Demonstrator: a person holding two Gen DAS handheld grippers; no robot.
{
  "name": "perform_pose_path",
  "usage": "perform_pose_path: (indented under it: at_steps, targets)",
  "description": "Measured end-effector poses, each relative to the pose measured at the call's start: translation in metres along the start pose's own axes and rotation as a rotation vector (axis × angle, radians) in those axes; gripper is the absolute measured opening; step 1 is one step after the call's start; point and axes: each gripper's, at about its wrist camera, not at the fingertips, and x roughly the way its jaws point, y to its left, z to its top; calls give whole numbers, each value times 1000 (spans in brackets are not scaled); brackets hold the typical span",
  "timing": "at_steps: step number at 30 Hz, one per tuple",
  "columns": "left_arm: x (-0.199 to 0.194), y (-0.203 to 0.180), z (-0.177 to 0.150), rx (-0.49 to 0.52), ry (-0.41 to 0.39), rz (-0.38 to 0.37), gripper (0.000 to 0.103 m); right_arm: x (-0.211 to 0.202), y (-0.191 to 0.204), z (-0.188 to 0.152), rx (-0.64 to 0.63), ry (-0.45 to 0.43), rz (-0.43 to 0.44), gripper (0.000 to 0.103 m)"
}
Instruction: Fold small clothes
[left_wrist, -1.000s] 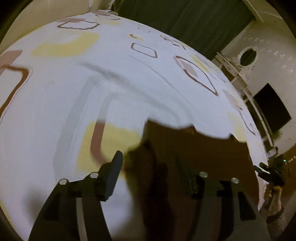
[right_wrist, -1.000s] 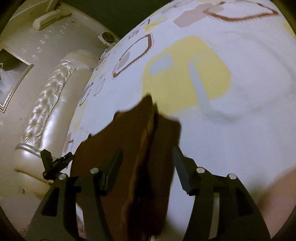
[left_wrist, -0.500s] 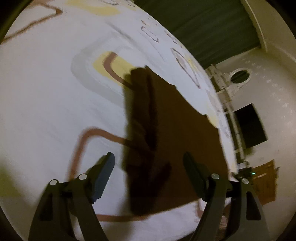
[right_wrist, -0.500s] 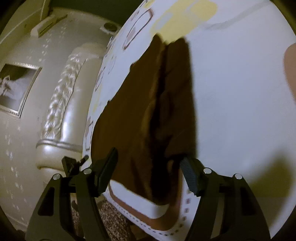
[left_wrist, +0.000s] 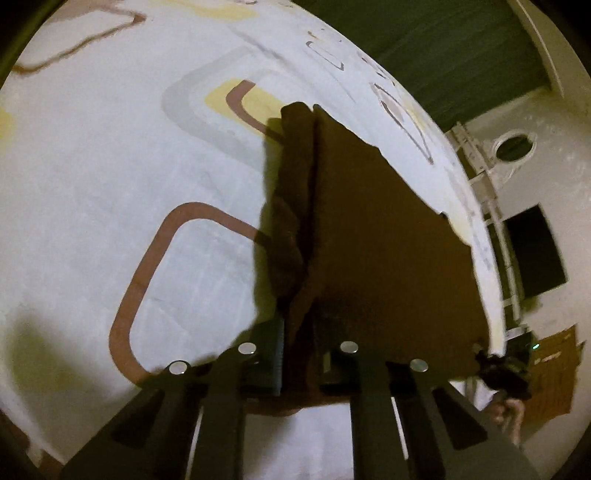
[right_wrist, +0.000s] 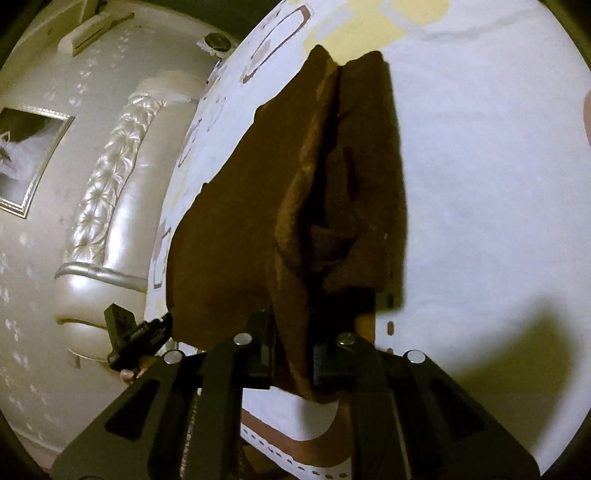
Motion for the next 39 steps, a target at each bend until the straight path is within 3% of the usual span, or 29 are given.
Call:
perform_pose_path:
  at_steps: [7,15,20,23,26,29,35,38,39]
  targets:
    - [2,-11,-6,71,-21,83,12,5,-5,-2,-1,-5,-13,12]
    - [-1,-9,-12,89,-41,90,12,1,-8,-2,21,-5,-13,15]
    - [-1,-4,-11,72,-46,62,12,-19,-7,-4,45,-33,-71,30]
    - [-1,-3,-12,77,-52,58,12,-38,5,-3,16,-92,-183,44]
    - [-2,-4,-12,80,-58,56,12,-47,30,3,-36,-128,-243,49]
    - [-3,-1,-13,76,-63,44,13,-36,64,9,-95,-113,-250,57]
    - [-6,4,-14,66,-76,11,15,38,148,13,-262,-2,-247,69]
    - [-7,6,-17,55,-89,-49,33,88,190,13,-329,68,-243,73]
    - [-7,7,-17,51,-92,-85,47,100,201,14,-348,91,-242,74]
